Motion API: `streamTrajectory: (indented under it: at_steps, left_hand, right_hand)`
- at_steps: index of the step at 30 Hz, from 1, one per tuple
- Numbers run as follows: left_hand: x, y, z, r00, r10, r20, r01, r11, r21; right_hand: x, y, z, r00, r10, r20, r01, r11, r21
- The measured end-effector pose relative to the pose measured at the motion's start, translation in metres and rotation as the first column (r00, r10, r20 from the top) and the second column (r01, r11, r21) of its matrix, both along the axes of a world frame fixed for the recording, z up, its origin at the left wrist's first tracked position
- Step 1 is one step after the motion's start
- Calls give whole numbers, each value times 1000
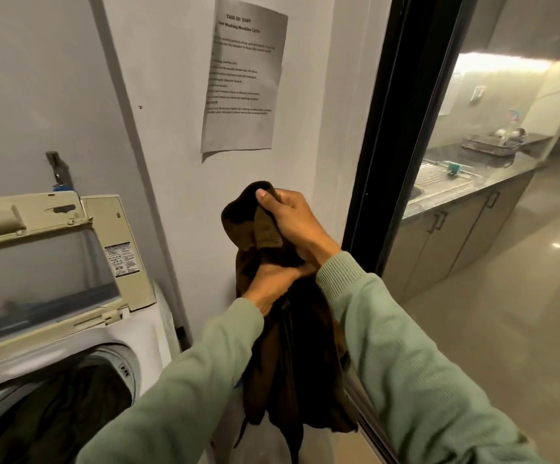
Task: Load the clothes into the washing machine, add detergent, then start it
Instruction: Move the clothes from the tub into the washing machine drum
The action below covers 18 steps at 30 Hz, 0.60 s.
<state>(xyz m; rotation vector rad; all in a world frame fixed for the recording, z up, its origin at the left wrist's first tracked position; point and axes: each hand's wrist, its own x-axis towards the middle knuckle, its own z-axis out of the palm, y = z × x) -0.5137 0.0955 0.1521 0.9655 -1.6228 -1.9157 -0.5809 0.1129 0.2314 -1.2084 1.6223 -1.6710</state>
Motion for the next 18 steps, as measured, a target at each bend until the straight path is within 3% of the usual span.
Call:
streamTrajectory:
  at_steps: [2,3,6,8,11,13,18]
  left_hand:
    - [-7,-6,0,940,333,-72,-332,943,26]
    - [-8,-8,4,904,419,-82,-417,908,48]
    - [-8,-17,15,865,484,-131,-463,871,164]
    - [-10,-21,26,838,513,-186,-455,845,281]
    - [-18,-18,44,818,510,-264,-385,828,406]
    - [-29,-7,59,828,479,-291,-327,835,443]
    - [-37,11,67,848,438,-299,-249,826,506]
  right_hand:
    - [1,6,0,1000,28,0,-28,999,-21]
    - [-3,11,0,999,46,3,-46,998,-51]
    - [-18,34,-8,992,63,-109,-72,993,-88]
    - [-31,53,-28,949,-28,-313,59,994,91]
    - [-35,72,-73,841,-39,-540,301,863,406]
    - [-31,72,-98,860,-73,-505,306,866,396]
    - [-50,62,-108,920,-334,-204,384,868,315]
